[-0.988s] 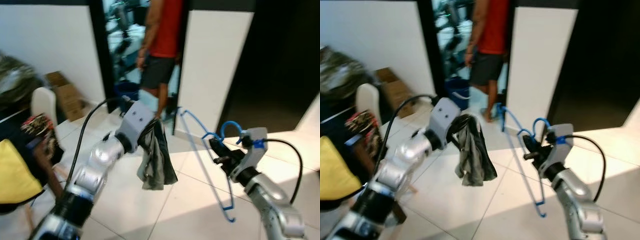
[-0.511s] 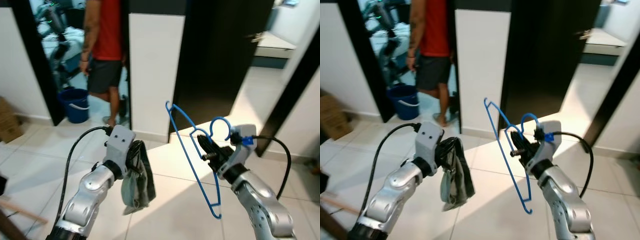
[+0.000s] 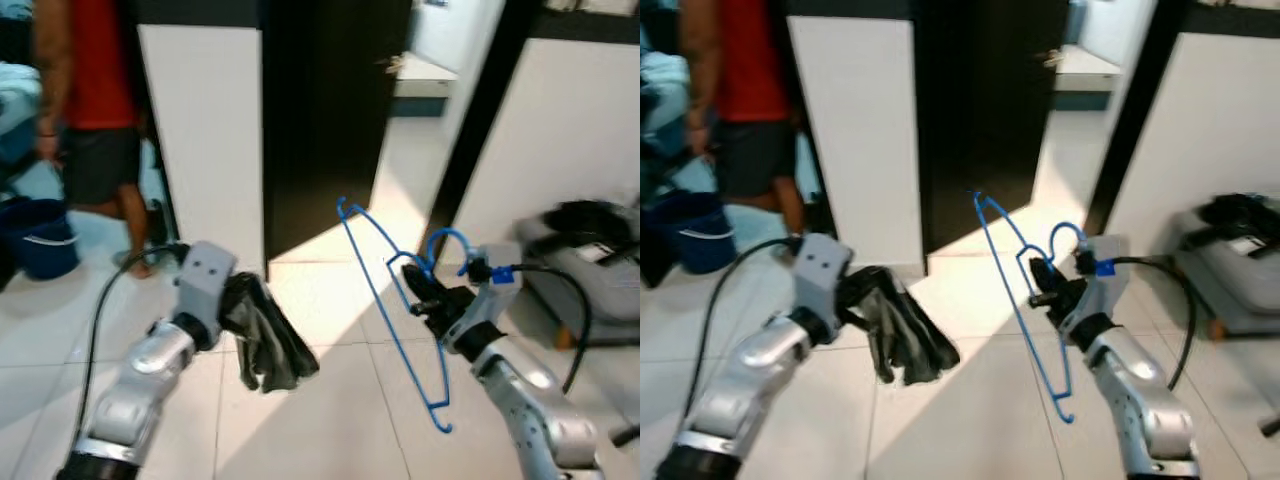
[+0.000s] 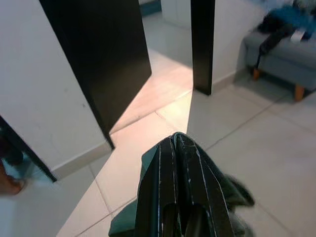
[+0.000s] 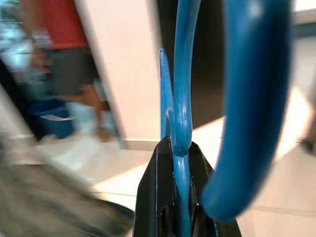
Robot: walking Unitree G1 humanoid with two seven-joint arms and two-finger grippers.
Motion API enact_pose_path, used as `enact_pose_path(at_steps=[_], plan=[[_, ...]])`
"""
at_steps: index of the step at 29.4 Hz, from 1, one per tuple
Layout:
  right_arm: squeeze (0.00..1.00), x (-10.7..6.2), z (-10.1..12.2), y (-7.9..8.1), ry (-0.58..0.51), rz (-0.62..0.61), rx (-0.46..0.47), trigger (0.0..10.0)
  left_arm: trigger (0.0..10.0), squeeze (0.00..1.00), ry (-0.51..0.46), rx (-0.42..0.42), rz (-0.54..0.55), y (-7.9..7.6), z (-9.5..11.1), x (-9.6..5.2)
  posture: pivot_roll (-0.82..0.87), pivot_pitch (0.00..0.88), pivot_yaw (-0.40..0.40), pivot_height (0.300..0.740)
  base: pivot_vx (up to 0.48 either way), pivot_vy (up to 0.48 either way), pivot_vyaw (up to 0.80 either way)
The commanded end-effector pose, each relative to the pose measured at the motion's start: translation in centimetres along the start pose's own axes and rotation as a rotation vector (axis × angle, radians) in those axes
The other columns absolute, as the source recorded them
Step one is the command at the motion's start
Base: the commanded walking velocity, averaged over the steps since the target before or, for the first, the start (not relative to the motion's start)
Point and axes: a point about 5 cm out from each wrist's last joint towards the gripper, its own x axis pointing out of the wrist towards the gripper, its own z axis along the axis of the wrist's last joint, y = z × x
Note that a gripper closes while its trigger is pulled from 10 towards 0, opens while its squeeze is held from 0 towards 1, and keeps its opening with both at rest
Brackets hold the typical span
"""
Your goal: Hang hanger
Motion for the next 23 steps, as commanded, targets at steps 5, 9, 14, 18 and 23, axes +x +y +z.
enact_pose_path(at_steps=[5,9,14,18,23], plan=[[0.00,-0.7,-1.5,0.1,0.053,-0.012,-0.024,10.0,10.0,0.00,0.091,-0.047,0.081,1.5,-2.0,-2.1,-0.06,0.000,-0.002,0.740,0.000,0.000,-0.80],[0.00,-0.8,-2.8,1.1,0.119,0.039,-0.106,10.0,10.0,0.00,0.111,-0.059,0.113,0.7,-2.7,-3.2,-0.03,0.000,-0.019,0.740,0.000,0.000,-0.80],[0.00,-0.1,-2.4,1.8,0.100,0.075,-0.080,10.0,10.0,0.00,0.062,-0.094,0.120,0.0,-1.7,-2.6,-0.02,0.000,-0.025,0.740,0.000,0.000,-0.80],[0.00,0.8,-1.3,3.6,0.042,0.146,-0.030,10.0,10.0,0.00,-0.026,-0.087,0.091,-1.3,0.3,-0.2,-0.05,0.000,-0.014,0.740,0.000,0.000,-0.80],[0.00,0.8,-0.8,4.0,0.017,0.173,0.020,10.0,10.0,0.00,-0.091,-0.045,0.106,-1.0,2.1,1.2,-0.06,0.000,-0.007,0.740,0.000,0.000,-0.76]])
